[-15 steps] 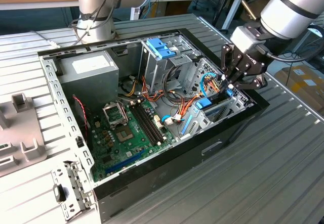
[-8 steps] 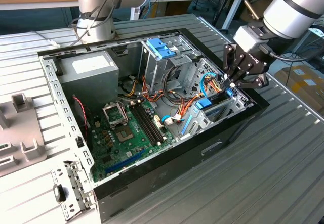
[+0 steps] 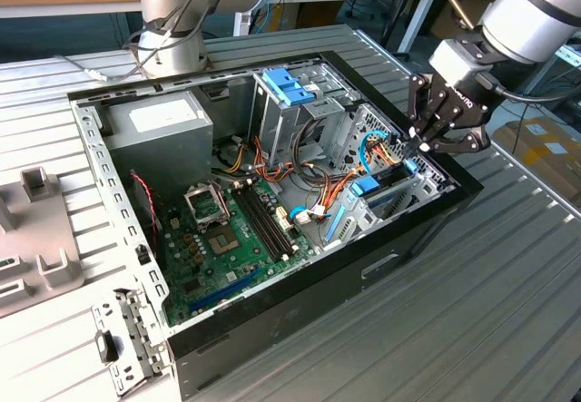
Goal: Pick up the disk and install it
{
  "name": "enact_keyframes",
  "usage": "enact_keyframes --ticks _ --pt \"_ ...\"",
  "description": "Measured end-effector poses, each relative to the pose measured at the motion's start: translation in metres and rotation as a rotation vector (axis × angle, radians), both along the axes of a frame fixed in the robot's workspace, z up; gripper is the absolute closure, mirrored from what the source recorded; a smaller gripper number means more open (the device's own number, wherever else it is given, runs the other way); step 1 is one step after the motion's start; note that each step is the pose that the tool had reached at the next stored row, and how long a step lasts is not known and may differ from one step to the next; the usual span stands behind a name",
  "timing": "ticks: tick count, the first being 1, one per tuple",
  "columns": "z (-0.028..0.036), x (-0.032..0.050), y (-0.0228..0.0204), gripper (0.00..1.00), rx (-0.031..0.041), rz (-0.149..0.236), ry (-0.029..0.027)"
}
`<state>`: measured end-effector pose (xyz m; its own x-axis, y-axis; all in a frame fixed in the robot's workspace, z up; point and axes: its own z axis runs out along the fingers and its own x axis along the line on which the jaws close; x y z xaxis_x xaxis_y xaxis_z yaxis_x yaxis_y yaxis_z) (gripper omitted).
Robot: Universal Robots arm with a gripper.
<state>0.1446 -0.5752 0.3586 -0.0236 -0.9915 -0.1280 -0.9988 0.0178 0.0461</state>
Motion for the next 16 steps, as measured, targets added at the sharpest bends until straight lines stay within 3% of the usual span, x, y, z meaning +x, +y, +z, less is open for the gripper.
enact_keyframes --ticks 2,16 --pt "0.0003 0.0009 0.0000 0.89 0.0047 0.000 0.0000" --pt "0.0004 0.0010 0.0000 0.89 0.0055 0.000 0.0000"
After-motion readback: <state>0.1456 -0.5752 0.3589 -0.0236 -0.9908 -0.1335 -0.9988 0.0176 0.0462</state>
